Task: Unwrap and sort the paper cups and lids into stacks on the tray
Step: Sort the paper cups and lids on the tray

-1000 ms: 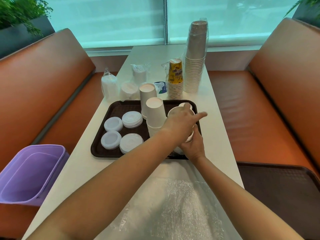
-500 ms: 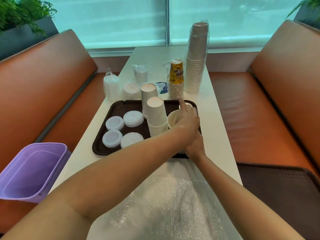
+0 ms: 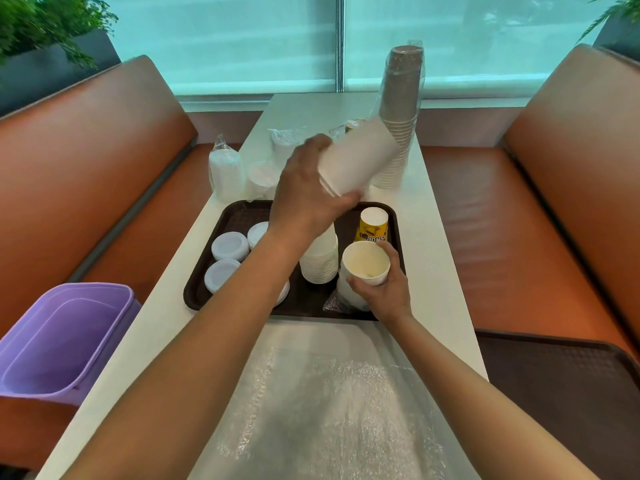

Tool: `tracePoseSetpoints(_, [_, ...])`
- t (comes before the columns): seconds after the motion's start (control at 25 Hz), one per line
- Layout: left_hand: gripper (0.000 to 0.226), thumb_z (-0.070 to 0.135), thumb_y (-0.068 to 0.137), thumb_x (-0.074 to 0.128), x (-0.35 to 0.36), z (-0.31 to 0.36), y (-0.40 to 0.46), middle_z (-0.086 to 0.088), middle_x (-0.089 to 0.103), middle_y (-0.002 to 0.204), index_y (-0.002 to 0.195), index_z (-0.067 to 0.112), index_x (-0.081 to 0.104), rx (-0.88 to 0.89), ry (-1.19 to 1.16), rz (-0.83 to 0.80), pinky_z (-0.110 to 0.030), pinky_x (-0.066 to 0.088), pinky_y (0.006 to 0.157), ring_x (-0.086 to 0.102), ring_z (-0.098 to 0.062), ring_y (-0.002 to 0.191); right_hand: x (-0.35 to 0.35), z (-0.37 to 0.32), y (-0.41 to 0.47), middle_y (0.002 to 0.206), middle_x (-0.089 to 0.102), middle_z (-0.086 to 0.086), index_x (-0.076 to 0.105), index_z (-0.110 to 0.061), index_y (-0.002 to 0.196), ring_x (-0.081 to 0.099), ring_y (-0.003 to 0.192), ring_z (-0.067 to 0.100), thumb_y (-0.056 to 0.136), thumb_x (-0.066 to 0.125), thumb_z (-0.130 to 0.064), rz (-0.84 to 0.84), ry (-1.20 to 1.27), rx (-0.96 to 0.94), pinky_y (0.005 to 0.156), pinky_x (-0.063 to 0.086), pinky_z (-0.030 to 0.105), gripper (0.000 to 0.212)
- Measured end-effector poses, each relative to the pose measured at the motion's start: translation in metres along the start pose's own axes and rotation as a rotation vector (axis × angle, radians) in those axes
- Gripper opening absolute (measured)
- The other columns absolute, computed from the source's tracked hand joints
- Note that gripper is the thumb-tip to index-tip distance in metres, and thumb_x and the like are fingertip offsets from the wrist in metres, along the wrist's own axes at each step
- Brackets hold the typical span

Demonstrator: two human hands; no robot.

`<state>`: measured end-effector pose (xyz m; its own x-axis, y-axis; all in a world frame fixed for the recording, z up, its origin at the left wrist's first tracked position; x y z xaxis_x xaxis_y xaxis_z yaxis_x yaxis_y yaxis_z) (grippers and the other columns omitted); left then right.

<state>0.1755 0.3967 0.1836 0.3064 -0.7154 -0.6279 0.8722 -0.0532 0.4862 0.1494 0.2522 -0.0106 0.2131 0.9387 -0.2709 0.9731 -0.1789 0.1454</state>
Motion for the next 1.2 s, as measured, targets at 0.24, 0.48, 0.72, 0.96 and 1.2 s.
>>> tracePoseSetpoints(0.24, [0.079,0.038,0.073,0.078,0.045,-0.082,-0.017,-0.006,0.048,0.132,0.135,0.013,0.036,-0.331,-0.249,0.083,-0.030,0.045,0.090,0.048,-0.018,0.113,0.000,-0.001,0.000,0.125,0.045,-0.011,0.037,-0.029,0.133,0.043,0.116,0.013,0.052,0.067,-0.062,0.008,-0.017,0.018,0.098,0.043,0.033,0.092])
tracePoseSetpoints(0.48, [0.085,0.034,0.074,0.078,0.089,-0.134,-0.053,-0.008,0.044,0.141,0.141,0.014,0.029,-0.523,-0.233,-0.127,-0.035,0.038,0.101,0.043,-0.026,0.128,0.001,0.000,0.001,0.121,0.046,-0.013,0.035,-0.031,0.133,0.044,0.113,0.010,0.057,0.073,-0.052,0.002,-0.012,0.006,0.093,0.040,0.027,0.087])
tracePoseSetpoints(0.72, [0.034,0.039,0.080,0.053,0.057,-0.040,-0.069,-0.013,0.060,0.104,0.106,0.018,0.057,0.266,0.148,0.313,-0.039,0.037,0.090,0.047,-0.021,0.100,-0.001,0.008,0.000,0.104,0.057,-0.021,0.045,-0.035,0.120,0.056,0.099,0.005,0.057,0.075,-0.050,0.012,0.005,0.021,0.084,0.047,0.020,0.072])
tracePoseSetpoints(0.96, [0.035,0.035,0.096,0.045,0.134,-0.017,-0.082,-0.005,0.058,0.127,0.125,0.017,0.055,0.193,0.516,-0.664,-0.038,0.014,0.114,0.045,-0.023,0.123,-0.001,0.019,0.003,0.110,0.056,-0.009,0.043,-0.024,0.135,0.056,0.105,0.018,0.081,0.070,-0.028,0.003,-0.089,0.041,0.085,0.045,0.026,0.060])
tracePoseSetpoints(1.2, [0.034,0.029,0.101,0.034,0.130,-0.012,-0.085,-0.008,0.058,0.125,0.124,0.015,0.055,0.149,0.541,-0.747,-0.043,0.014,0.114,0.045,-0.025,0.122,-0.002,0.016,-0.001,0.107,0.052,-0.010,0.042,-0.022,0.137,0.049,0.097,0.011,0.089,0.063,-0.028,0.028,-0.141,0.062,0.084,0.038,0.023,0.052])
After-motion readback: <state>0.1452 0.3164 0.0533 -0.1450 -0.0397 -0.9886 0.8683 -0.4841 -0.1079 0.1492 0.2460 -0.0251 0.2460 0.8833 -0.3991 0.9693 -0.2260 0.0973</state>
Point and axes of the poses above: each hand's wrist, its own y-axis towards the middle knuckle, its own x-axis out of the palm, z = x × y, the point moved 8 cm from there along y, towards the middle knuckle
